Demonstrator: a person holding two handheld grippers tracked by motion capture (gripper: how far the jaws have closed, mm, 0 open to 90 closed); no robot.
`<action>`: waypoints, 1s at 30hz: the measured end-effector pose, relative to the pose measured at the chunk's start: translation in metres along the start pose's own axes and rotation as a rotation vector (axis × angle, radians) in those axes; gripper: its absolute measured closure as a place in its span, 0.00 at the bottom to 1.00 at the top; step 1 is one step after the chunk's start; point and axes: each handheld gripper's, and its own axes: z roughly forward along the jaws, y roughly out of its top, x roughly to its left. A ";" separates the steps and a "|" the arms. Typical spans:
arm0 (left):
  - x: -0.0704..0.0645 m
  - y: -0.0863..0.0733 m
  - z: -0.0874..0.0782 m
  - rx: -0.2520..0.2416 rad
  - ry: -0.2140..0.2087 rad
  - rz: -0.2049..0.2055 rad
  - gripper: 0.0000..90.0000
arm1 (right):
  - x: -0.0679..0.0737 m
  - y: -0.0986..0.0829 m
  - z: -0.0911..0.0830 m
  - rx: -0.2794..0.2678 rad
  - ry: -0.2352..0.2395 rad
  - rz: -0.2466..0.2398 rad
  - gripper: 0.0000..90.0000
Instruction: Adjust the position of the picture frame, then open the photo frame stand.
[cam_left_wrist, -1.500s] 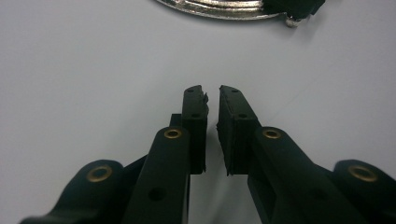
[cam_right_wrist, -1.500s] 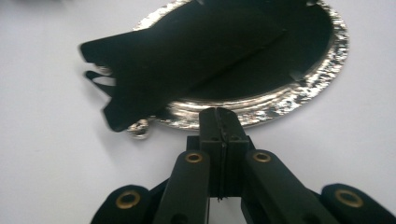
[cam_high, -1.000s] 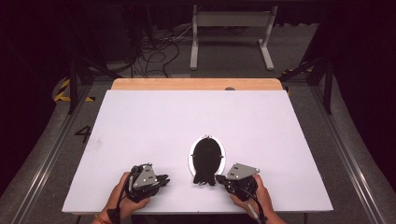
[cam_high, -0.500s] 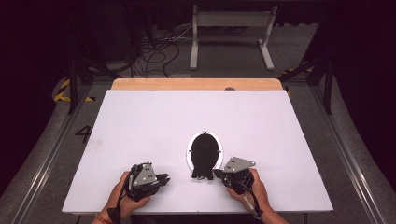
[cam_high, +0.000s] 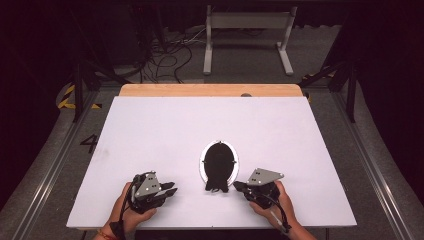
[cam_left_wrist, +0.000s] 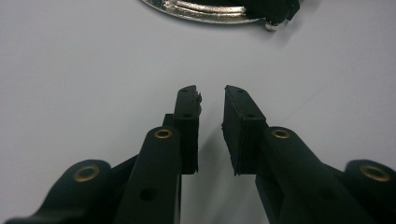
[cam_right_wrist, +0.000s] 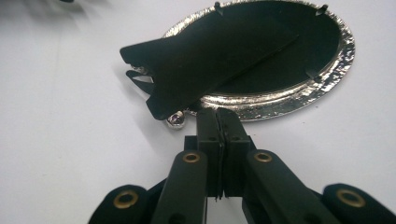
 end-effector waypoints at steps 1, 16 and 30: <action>0.000 -0.001 -0.001 -0.002 0.002 -0.003 0.82 | -0.001 0.000 -0.002 -0.001 -0.003 -0.003 0.99; 0.004 -0.003 0.000 -0.005 0.045 -0.032 0.61 | -0.007 0.003 -0.016 -0.003 0.105 0.015 0.77; 0.001 0.001 0.010 0.015 0.033 -0.004 0.49 | 0.007 0.003 0.000 0.086 0.183 0.004 0.79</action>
